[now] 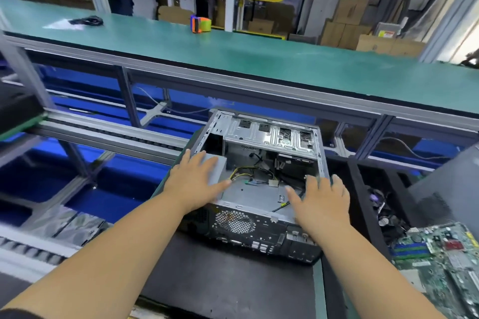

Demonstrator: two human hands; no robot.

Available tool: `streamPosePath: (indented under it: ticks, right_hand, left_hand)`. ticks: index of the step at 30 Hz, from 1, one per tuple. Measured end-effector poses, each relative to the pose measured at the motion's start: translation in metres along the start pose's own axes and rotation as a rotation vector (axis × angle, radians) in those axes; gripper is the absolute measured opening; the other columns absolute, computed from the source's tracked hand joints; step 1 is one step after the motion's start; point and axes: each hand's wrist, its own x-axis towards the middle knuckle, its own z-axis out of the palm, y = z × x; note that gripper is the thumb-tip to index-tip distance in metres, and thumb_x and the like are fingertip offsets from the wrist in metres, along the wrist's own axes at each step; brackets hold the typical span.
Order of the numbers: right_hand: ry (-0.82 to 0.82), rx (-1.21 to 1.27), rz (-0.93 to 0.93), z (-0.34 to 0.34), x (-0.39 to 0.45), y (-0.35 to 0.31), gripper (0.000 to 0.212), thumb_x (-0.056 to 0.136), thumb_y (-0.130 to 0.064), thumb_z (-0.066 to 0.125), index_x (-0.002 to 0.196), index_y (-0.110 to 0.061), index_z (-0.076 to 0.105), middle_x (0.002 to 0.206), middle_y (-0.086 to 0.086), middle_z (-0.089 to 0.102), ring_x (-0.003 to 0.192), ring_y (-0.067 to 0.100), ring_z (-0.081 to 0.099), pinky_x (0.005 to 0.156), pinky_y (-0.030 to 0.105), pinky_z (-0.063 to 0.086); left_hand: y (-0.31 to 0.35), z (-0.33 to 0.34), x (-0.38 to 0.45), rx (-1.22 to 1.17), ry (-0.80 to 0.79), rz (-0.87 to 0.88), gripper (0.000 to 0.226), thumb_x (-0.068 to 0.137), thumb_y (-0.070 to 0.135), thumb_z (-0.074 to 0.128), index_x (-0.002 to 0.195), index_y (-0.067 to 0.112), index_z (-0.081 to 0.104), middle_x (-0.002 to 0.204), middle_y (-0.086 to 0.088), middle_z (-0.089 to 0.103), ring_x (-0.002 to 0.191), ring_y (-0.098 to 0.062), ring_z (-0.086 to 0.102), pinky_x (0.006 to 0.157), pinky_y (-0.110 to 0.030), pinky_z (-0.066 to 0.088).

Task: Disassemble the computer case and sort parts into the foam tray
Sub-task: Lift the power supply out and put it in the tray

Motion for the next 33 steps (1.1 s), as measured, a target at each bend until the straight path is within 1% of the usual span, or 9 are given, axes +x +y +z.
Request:
streamPosePath:
  ticks: [2,4,6,11,16,18,23,28,33]
  right_hand:
    - [0.008,0.103,-0.118,-0.007,0.006,-0.009,0.072,0.097,-0.066,0.023,0.147,-0.018,0.036,0.153,0.008,0.036,0.142,0.030,0.025,0.118,0.043,0.021]
    - [-0.060,0.286,-0.231,-0.010,0.007,-0.022,0.064,0.099,-0.059,0.034,0.147,-0.016,0.039,0.154,0.007,0.033,0.140,0.029,0.027,0.116,0.041,0.026]
    - [-0.127,0.427,-0.302,-0.010,0.005,-0.036,0.060,0.100,-0.053,0.041,0.147,-0.015,0.040,0.152,0.006,0.034,0.138,0.027,0.032,0.113,0.039,0.030]
    - [-0.219,0.592,-0.387,-0.008,0.002,-0.070,0.052,0.101,-0.048,0.045,0.145,-0.020,0.041,0.150,-0.001,0.036,0.136,0.020,0.037,0.110,0.037,0.035]
    - [-0.205,0.659,-0.434,-0.009,0.001,-0.106,0.052,0.099,-0.045,0.050,0.145,-0.022,0.041,0.153,-0.008,0.031,0.139,0.018,0.034,0.110,0.037,0.033]
    - [-0.224,0.650,-0.477,-0.009,0.001,-0.119,0.056,0.099,-0.045,0.050,0.149,-0.022,0.037,0.158,-0.008,0.023,0.144,0.017,0.027,0.115,0.035,0.028]
    - [-0.302,0.582,-0.504,-0.006,0.001,-0.140,0.071,0.095,-0.056,0.049,0.156,-0.029,0.024,0.164,-0.016,0.006,0.150,0.016,0.016,0.120,0.041,0.023]
    - [-0.321,0.357,-0.568,0.001,-0.001,-0.142,0.109,0.077,-0.078,0.055,0.159,-0.032,-0.001,0.163,-0.020,-0.015,0.151,0.013,0.013,0.117,0.039,0.029]
    - [-0.153,0.082,-0.573,0.010,-0.007,-0.152,0.110,0.082,-0.062,0.063,0.158,-0.023,-0.006,0.165,-0.009,-0.017,0.137,0.027,0.040,0.103,0.040,0.044]
  left_hand:
    - [-0.004,-0.006,-0.003,-0.164,-0.014,0.008,0.075,0.086,0.074,0.039,0.151,0.038,0.028,0.162,0.007,0.013,0.150,-0.019,-0.001,0.119,-0.047,0.015]
    - [-0.008,-0.012,-0.006,-0.354,0.008,0.010,0.062,0.092,0.058,0.050,0.148,0.035,0.036,0.161,0.008,0.017,0.149,-0.014,0.008,0.119,-0.039,0.013]
    - [-0.014,-0.016,-0.010,-0.415,0.023,0.011,0.058,0.093,0.049,0.056,0.147,0.034,0.039,0.160,0.009,0.019,0.147,-0.012,0.012,0.118,-0.033,0.013]
    - [-0.038,-0.025,-0.016,-0.183,-0.126,0.161,0.081,0.082,0.068,0.058,0.151,0.041,0.026,0.161,0.019,0.002,0.148,-0.004,-0.009,0.122,-0.039,0.008]
    - [-0.056,-0.025,-0.008,0.029,-0.233,0.304,0.116,0.065,0.081,0.062,0.155,0.037,0.005,0.156,0.024,-0.019,0.142,0.000,-0.024,0.119,-0.034,-0.001]
    - [-0.062,-0.021,-0.004,0.110,-0.223,0.349,0.120,0.066,0.073,0.069,0.155,0.035,-0.002,0.154,0.022,-0.023,0.140,-0.001,-0.026,0.117,-0.030,-0.002]
    - [-0.072,-0.015,-0.003,0.119,-0.192,0.401,0.114,0.075,0.054,0.074,0.154,0.033,-0.006,0.154,0.020,-0.025,0.143,-0.005,-0.026,0.122,-0.038,0.009]
    - [-0.074,-0.013,-0.003,0.118,-0.174,0.433,0.111,0.080,0.049,0.071,0.155,0.030,-0.008,0.159,0.017,-0.020,0.140,-0.003,-0.028,0.121,-0.034,0.012]
    - [-0.074,-0.011,-0.004,0.118,-0.153,0.449,0.110,0.081,0.043,0.071,0.155,0.026,-0.008,0.160,0.014,-0.019,0.142,-0.006,-0.027,0.119,-0.030,0.008]
